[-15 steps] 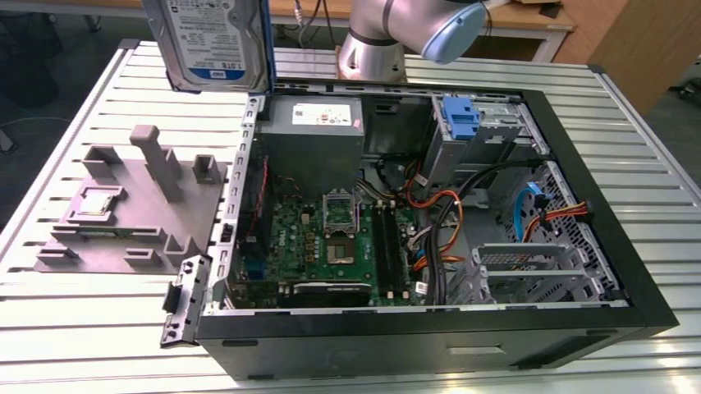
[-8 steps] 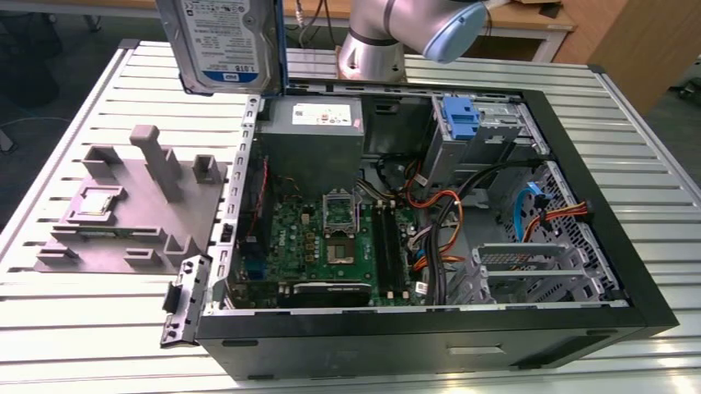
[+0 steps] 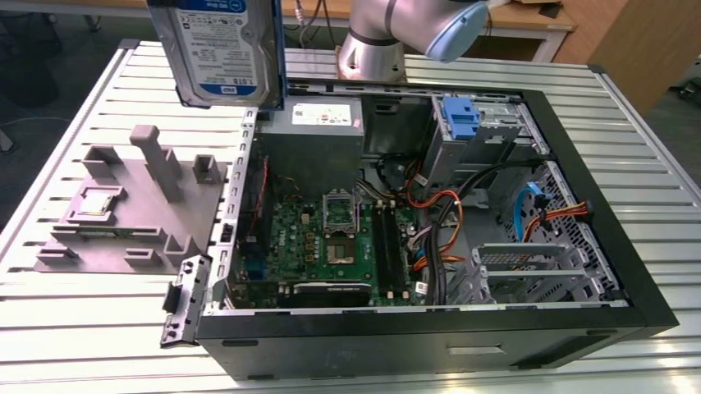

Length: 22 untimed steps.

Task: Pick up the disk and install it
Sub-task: 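Pick up the disk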

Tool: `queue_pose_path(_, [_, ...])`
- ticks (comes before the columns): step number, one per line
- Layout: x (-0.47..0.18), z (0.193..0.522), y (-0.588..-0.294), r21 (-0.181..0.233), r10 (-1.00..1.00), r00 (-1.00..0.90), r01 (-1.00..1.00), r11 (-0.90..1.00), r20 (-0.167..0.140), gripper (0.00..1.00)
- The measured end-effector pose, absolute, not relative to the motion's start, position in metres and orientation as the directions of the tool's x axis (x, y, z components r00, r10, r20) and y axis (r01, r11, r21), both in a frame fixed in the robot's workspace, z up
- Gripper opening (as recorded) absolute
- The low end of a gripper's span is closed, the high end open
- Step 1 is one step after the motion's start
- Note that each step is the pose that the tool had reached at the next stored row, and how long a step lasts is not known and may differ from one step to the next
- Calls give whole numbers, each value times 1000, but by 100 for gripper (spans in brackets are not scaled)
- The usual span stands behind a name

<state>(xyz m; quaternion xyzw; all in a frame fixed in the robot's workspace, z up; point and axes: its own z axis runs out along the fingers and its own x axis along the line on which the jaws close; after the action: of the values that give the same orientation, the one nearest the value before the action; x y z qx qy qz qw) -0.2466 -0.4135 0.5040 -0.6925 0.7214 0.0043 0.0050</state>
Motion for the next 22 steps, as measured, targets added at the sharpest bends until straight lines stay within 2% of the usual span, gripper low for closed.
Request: queue_pose_path(22, [-218, 497, -430, -7, -999, -40, -999, 40, -13, 37])
